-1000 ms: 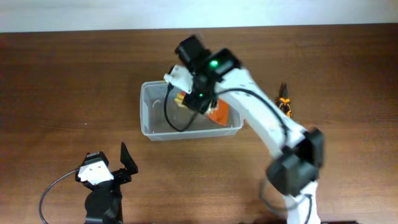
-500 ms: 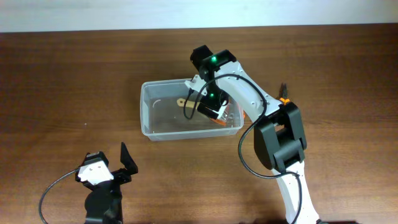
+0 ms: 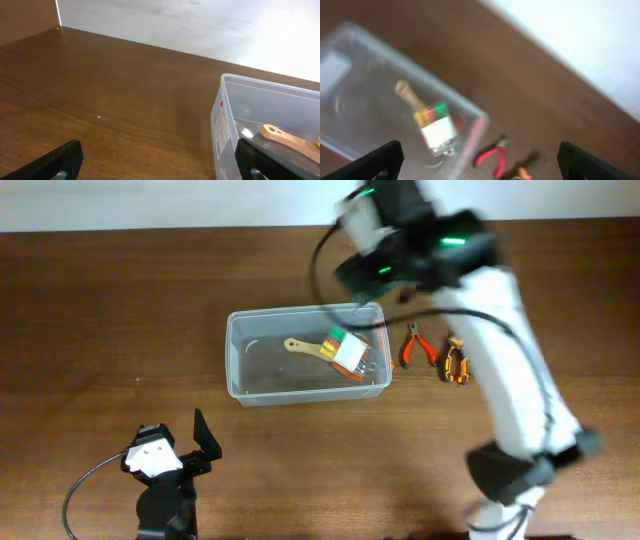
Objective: Pack container
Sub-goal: 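Place the marker box into the container and withdraw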
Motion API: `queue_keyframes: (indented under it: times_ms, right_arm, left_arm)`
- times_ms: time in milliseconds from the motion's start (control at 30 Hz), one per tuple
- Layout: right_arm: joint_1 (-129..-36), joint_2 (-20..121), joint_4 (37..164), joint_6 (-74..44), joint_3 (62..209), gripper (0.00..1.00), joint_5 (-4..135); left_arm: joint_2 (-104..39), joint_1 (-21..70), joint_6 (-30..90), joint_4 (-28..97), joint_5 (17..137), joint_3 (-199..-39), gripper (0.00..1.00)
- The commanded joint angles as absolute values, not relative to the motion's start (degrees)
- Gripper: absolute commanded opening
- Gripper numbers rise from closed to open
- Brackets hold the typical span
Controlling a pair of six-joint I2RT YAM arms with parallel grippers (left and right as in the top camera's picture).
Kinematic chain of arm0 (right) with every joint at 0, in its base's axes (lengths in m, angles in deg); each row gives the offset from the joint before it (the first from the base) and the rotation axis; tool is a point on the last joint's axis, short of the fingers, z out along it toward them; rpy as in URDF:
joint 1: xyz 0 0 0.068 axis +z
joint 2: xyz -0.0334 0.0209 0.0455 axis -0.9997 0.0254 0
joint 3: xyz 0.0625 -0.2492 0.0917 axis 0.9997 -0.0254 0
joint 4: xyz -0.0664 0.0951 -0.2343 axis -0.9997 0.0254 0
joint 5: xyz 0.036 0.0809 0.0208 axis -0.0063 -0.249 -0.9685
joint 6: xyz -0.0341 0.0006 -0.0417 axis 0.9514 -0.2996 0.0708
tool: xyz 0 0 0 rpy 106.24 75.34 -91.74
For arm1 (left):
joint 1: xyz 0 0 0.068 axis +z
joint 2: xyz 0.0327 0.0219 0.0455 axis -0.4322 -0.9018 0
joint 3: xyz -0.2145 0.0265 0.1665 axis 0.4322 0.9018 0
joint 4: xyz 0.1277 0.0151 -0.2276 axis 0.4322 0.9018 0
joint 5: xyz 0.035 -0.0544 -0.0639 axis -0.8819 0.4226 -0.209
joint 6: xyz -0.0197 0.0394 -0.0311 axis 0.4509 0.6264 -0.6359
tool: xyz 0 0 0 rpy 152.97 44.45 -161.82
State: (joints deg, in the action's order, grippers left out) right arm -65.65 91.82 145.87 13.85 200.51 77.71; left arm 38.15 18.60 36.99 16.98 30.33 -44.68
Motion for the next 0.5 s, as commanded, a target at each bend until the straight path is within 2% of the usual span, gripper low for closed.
queue_keyframes:
  times_ms: [0, 200, 467]
  right_arm:
    - [-72.9, 90.7, 146.6, 3.5, 200.5, 0.99, 78.3]
    - [-85.3, 93.9, 147.6, -10.1, 191.8, 0.99, 78.1]
    - [-91.7, 100.1, 143.2, -11.2, 171.3, 0.99, 75.3]
  left_arm:
    - [38.4, 18.4, 37.5, 17.0, 30.1, -44.5, 0.99]
    - [38.4, 18.4, 37.5, 17.0, 30.1, -44.5, 0.99]
    - [38.4, 18.4, 37.5, 17.0, 30.1, -44.5, 0.99]
